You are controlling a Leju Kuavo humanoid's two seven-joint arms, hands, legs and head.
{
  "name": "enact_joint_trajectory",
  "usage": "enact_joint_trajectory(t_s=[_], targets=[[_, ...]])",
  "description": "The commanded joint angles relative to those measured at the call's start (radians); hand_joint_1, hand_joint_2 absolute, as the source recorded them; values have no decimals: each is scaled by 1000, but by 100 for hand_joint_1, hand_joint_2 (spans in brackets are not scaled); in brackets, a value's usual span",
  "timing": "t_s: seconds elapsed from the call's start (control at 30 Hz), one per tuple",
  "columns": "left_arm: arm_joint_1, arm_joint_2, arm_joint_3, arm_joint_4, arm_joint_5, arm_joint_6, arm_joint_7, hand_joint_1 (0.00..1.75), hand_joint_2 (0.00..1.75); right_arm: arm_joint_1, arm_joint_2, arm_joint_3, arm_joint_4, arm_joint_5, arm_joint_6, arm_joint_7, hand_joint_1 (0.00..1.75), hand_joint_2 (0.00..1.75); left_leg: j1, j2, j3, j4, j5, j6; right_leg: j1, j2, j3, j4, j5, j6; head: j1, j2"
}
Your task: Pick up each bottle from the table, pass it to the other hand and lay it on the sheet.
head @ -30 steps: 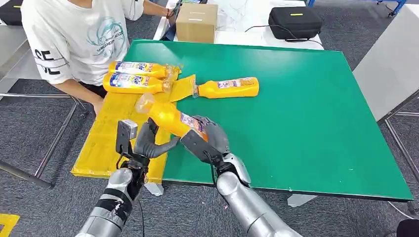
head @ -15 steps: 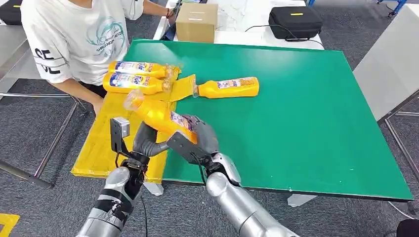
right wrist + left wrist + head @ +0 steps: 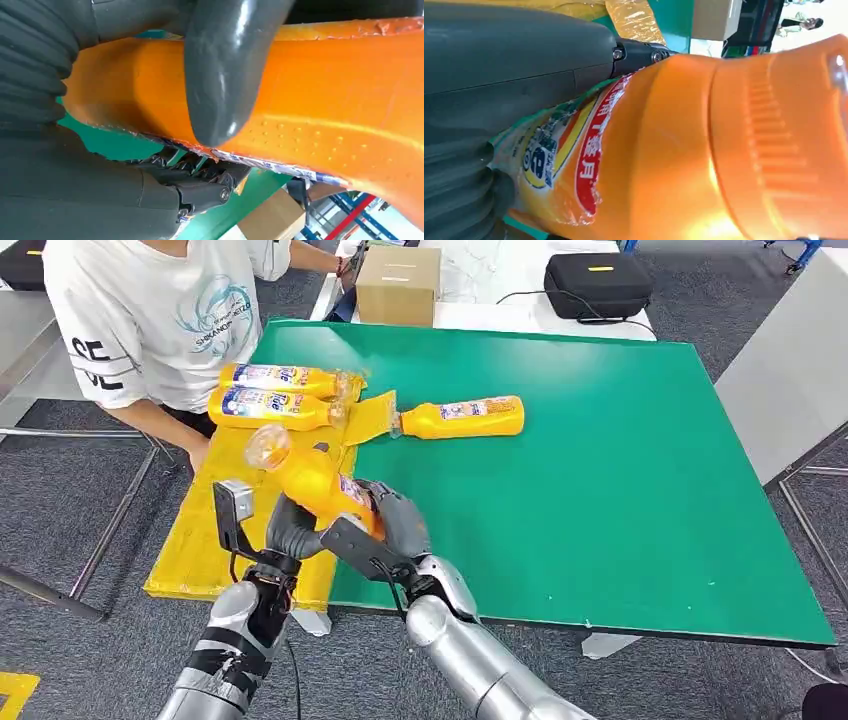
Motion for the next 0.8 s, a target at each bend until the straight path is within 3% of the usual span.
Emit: enact_joint_trajectory(t_s=[0.03,0.17,0.2,0.23,0.3,0.33,0.4,0.43,0.8], targets=[[-49,17,5,22,42,-36,24,0,175,-35,-21,76,103,5,24,10,175,175,1,-1,5,-1,-2,-1,1,-1,5,-1,-2,-1,0,0],[-47,21,5,15,48,-43,24,0,175,-53,-22,99,133,21,53,27,175,175,1,-1,3,-1,-1,-1,1,-1,3,-1,-1,-1,0,0],[-45,24,4,11,53,-55,24,17,175,-58,-22,104,140,27,55,31,175,175,1,-1,6,0,-2,-1,1,-1,6,0,-2,-1,0,0],[-40,25,11,2,65,-66,20,175,175,-62,-18,106,148,28,56,34,175,175,1,-1,8,0,-3,-1,1,-1,8,0,-3,-2,0,0],[-34,23,15,-5,65,-62,20,175,175,-64,-15,103,153,27,51,37,175,175,1,0,7,-1,-3,-1,1,0,7,-1,-3,-2,0,0],[-32,21,17,-9,64,-59,20,175,175,-65,-14,104,155,29,48,37,56,175,1,-1,4,-1,-1,-1,1,-1,4,-1,-1,-1,0,0],[-23,18,24,-26,66,-52,20,175,175,-67,-14,99,156,28,43,45,28,175,1,-1,6,0,-2,-1,1,-1,6,0,-2,-1,0,0],[-23,20,26,-28,66,-52,20,175,175,-70,-17,98,156,28,45,45,5,175,1,-1,5,-1,-2,-1,1,-1,5,-1,-2,-1,0,0],[-5,31,54,-59,47,-22,9,175,175,-62,-32,38,114,-2,0,40,0,175,1,-1,5,0,-2,-1,1,-1,6,0,-3,-1,0,0]])
